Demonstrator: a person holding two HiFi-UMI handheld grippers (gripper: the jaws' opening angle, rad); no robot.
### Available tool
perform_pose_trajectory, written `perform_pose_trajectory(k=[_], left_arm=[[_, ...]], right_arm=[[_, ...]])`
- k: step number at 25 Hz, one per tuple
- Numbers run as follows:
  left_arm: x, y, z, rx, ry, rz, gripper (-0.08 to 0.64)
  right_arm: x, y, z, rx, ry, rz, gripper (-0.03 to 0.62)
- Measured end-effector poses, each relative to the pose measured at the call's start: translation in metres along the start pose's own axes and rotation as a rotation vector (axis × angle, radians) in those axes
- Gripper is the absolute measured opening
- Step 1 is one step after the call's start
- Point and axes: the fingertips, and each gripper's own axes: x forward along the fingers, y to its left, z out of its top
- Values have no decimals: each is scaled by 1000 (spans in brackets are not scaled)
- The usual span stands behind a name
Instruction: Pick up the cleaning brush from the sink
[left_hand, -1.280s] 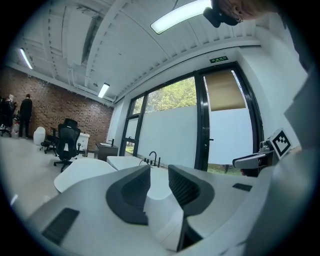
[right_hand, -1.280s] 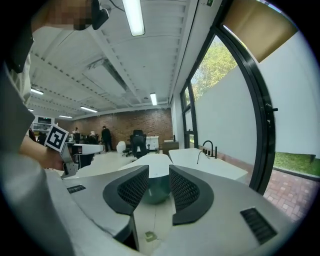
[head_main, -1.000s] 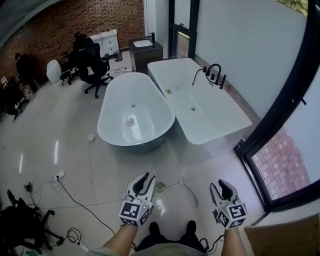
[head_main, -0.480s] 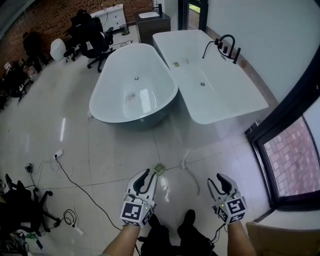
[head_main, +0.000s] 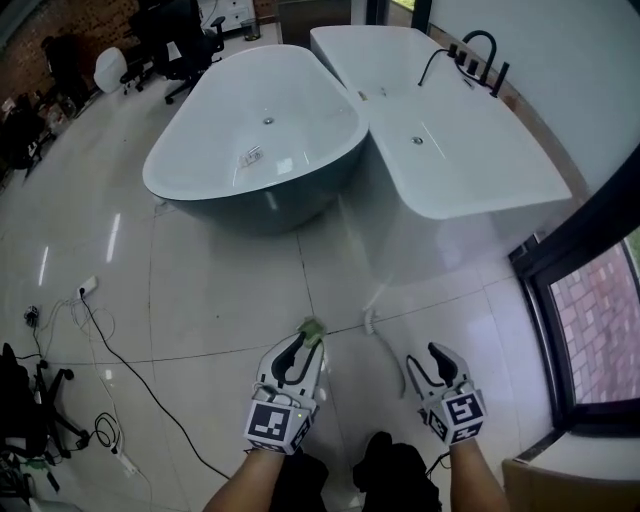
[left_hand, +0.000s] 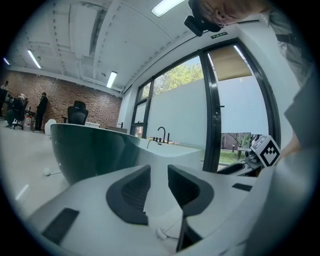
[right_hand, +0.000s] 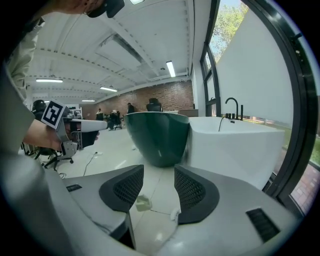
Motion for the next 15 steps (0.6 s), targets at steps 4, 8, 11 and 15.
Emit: perform_pose_trajectory(k=[4, 8, 11, 15], left_arm=[[35, 17, -74, 3, -13, -15, 96], [71, 30, -152, 21, -18, -26, 103], [93, 39, -204, 37, -6, -29, 103], [111, 58, -259, 33, 5, -5, 103]], right_arm=[[55, -16, -81, -13, 27, 19, 192], [114, -37, -166, -49, 57, 41, 192], [150, -51, -227, -50, 81, 54, 192], [191, -65, -297, -57, 108, 67, 192]])
